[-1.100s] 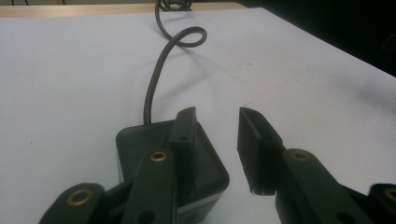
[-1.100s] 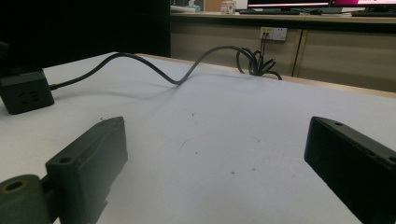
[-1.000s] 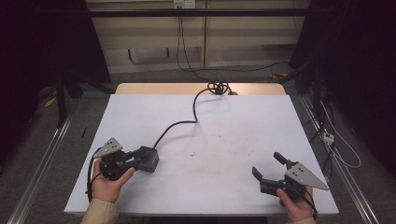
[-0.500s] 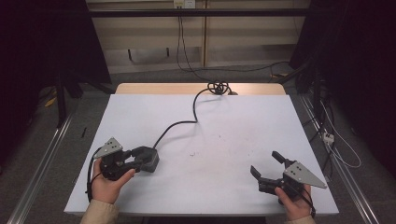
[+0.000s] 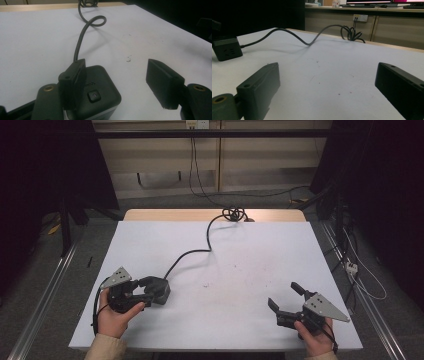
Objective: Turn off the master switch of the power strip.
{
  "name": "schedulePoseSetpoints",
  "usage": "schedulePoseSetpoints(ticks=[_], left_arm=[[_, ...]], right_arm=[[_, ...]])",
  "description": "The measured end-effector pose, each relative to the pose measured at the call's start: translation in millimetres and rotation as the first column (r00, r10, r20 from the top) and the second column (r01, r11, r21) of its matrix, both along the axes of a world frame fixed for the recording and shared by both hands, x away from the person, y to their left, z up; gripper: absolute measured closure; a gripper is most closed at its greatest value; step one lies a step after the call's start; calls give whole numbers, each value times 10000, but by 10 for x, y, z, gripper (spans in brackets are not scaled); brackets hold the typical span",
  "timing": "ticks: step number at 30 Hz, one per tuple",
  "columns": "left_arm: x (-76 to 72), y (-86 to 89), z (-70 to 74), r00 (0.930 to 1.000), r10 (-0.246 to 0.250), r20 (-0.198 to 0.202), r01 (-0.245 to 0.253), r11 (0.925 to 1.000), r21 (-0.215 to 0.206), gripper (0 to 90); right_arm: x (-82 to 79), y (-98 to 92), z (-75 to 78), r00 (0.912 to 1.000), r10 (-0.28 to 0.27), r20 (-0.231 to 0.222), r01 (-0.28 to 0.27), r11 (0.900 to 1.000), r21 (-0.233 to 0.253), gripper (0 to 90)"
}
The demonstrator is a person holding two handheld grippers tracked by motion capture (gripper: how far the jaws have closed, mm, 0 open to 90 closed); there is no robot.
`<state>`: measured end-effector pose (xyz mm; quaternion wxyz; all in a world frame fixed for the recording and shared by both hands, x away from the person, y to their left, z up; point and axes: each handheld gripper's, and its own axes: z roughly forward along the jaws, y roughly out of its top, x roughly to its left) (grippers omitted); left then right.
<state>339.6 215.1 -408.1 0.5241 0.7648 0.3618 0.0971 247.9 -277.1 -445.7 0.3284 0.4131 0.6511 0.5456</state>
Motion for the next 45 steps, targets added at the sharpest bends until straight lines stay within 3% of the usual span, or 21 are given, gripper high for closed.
schedulePoseSetpoints(ticks=[9, 20, 34, 45], left_arm=[[10, -14, -8, 9997, -205, 130, 203, 9997, 105, 206], [7, 19, -10, 9993, -271, 253, 273, 9996, -52, 102], [7, 101, -37, 9984, -344, 450, 334, 9992, 232, 70], [4, 197, -98, 9990, -219, 401, 215, 9997, 98, 66]], right_arm=[[-12, -10, 3, 10000, -54, -28, 54, 10000, 11, 52], [-15, -15, 5, 10000, -50, -20, 50, 10000, 32, 52], [-16, -21, 8, 10000, -67, -23, 67, 10000, 28, 52], [-22, -27, 13, 10000, -88, -9, 88, 10000, 30, 52]])
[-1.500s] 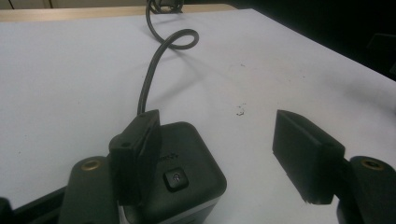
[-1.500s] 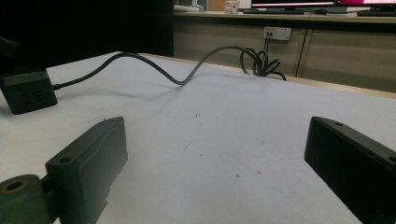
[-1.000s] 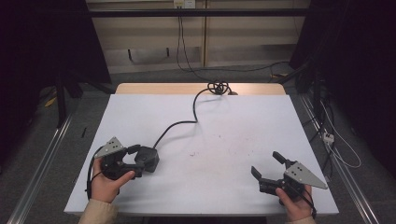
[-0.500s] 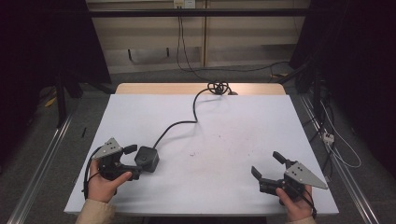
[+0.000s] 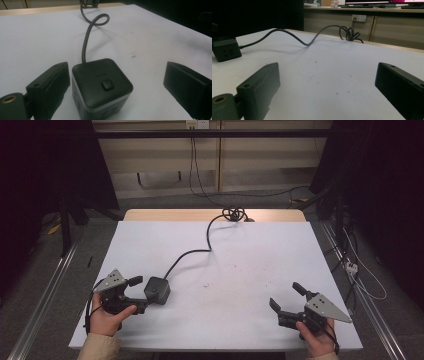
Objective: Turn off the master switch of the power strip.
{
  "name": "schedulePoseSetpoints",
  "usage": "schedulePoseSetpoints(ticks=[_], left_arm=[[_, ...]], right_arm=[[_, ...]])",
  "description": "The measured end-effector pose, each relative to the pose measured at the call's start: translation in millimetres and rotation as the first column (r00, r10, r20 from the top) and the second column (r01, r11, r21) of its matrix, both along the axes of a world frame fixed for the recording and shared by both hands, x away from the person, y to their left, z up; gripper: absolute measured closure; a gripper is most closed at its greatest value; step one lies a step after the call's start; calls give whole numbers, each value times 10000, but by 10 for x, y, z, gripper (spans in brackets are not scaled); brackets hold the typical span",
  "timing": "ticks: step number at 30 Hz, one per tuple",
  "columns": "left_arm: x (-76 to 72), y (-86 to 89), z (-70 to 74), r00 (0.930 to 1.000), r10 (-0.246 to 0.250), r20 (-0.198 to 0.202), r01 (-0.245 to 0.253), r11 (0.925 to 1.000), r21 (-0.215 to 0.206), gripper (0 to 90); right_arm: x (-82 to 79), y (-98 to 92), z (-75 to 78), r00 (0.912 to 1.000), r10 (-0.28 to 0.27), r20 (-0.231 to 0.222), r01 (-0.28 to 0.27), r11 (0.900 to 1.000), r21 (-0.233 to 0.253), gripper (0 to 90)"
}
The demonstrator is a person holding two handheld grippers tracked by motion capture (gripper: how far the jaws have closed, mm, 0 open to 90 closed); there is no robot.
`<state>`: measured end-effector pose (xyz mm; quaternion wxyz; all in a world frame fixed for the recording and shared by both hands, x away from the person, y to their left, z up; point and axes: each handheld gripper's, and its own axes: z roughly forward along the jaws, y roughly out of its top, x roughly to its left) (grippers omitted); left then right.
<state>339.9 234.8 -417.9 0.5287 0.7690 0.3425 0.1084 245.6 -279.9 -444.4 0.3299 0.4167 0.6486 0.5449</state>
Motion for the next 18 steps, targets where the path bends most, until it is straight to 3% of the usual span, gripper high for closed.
schedulePoseSetpoints(ticks=[18], left_arm=[[-42, 93, -100, 10000, 96, 24, -97, 9997, 216, 67]], right_arm=[[-7, -6, 5, 10000, -7, 24, 7, 10000, 40, 52]])
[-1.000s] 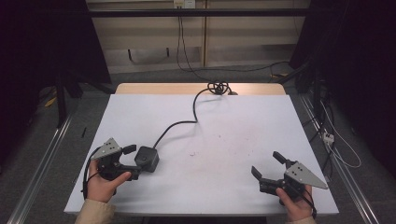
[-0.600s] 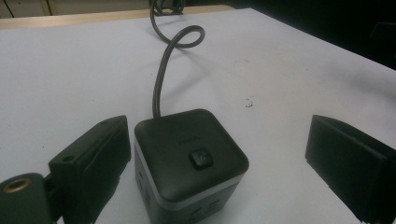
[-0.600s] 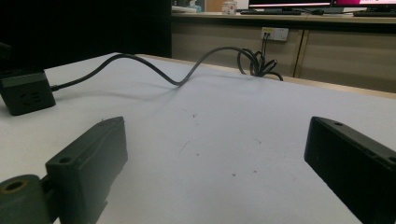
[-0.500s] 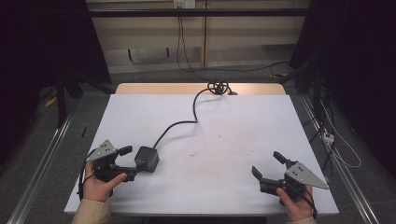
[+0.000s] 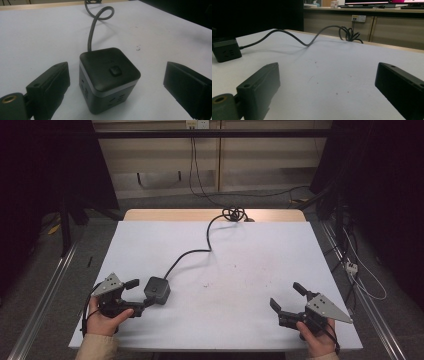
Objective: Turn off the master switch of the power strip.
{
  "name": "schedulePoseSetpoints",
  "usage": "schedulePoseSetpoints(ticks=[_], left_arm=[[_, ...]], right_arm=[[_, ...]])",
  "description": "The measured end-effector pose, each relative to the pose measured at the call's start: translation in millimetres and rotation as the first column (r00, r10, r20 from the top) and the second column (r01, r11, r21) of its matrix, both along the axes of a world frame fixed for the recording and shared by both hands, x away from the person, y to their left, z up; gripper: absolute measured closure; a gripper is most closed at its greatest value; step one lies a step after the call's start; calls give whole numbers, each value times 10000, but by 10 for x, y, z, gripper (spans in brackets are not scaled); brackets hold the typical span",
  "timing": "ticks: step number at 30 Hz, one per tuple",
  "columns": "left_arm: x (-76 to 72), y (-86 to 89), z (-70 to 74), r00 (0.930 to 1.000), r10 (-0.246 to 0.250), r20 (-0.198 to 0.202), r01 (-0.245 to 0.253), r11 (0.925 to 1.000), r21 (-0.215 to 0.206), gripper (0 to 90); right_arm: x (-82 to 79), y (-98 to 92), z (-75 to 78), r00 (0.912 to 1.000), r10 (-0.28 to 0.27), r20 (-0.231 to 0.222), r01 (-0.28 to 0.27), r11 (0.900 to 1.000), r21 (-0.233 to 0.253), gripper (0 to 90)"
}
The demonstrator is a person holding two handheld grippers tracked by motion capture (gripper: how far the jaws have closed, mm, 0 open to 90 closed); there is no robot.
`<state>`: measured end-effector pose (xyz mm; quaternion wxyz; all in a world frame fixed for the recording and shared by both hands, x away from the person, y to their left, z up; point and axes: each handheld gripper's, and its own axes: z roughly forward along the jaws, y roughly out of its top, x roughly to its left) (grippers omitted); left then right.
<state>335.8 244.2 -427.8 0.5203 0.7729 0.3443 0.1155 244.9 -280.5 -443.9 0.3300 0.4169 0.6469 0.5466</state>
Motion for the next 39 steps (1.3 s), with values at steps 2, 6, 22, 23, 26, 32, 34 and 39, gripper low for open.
schedulePoseSetpoints(ticks=[2, 6, 22, 23, 26, 32, 34, 39], left_arm=[[-1, 10, -15, 10000, 4, -8, -4, 9999, 128, 67], [-11, 15, -37, 10000, 37, 1, -37, 9998, 200, 67], [-51, 47, -119, 9999, 91, -83, -88, 9993, 352, 75], [-51, 48, -121, 9999, 98, -68, -96, 9993, 352, 75], [-54, 54, -119, 9999, 135, -62, -133, 9995, 292, 75], [-49, 71, -140, 9998, 173, -89, -170, 9991, 382, 74], [-55, 75, -138, 9998, 205, -56, -203, 9991, 375, 73], [-71, 86, -137, 9997, 231, -40, -230, 9994, 259, 73]], right_arm=[[1, 2, 0, 10000, -10, -6, 10, 10000, 19, 52], [-1, 2, 1, 10000, -6, -23, 6, 10000, 34, 52], [-4, -7, -4, 10000, -24, -12, 24, 10000, 1, 52], [-3, -6, -4, 10000, -20, -2, 20, 10000, -12, 52], [-4, -2, -6, 10000, -11, -5, 11, 10000, -18, 52], [-2, 2, -9, 10000, -11, -48, 11, 10000, -51, 52], [1, 3, -11, 10000, -10, -66, 10, 10000, -67, 52], [9, 8, -16, 10000, 17, -82, -17, 9999, -104, 52]])
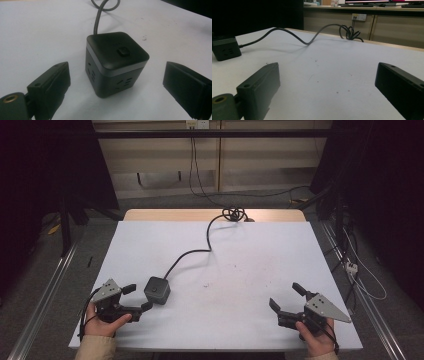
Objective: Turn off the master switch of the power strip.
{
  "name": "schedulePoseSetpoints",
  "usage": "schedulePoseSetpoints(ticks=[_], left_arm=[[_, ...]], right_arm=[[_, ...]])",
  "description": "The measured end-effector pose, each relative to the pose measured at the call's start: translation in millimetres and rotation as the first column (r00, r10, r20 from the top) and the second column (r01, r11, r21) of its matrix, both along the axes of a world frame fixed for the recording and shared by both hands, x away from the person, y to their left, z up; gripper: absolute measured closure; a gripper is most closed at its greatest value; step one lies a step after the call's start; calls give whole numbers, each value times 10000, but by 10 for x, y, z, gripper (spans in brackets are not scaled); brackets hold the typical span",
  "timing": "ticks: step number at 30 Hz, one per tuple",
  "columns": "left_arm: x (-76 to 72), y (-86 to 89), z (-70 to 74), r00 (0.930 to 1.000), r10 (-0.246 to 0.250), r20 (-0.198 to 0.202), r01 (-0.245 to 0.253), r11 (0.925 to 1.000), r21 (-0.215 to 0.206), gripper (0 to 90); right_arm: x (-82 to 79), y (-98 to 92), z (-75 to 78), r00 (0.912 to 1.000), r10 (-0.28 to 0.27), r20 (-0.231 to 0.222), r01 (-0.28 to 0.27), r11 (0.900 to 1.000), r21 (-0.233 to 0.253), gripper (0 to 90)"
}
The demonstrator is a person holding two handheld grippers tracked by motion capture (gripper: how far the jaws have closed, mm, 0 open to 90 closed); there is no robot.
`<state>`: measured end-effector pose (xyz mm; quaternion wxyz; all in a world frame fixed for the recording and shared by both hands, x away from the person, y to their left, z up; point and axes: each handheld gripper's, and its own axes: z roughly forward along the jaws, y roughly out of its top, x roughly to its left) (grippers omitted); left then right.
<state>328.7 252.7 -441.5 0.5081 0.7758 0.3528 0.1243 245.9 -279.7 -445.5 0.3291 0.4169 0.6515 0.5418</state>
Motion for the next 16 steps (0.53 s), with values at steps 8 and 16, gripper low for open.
schedulePoseSetpoints(ticks=[8, 16], left_arm=[[-12, 43, -5, 10000, 79, -8, -79, 9999, -102, 73], [-17, 35, 1, 10000, 49, 17, -49, 9999, -132, 73]], right_arm=[[6, 12, -2, 10000, -4, -37, 4, 10000, 38, 52], [19, 21, -11, 9999, 30, -101, -30, 10000, 14, 52]])
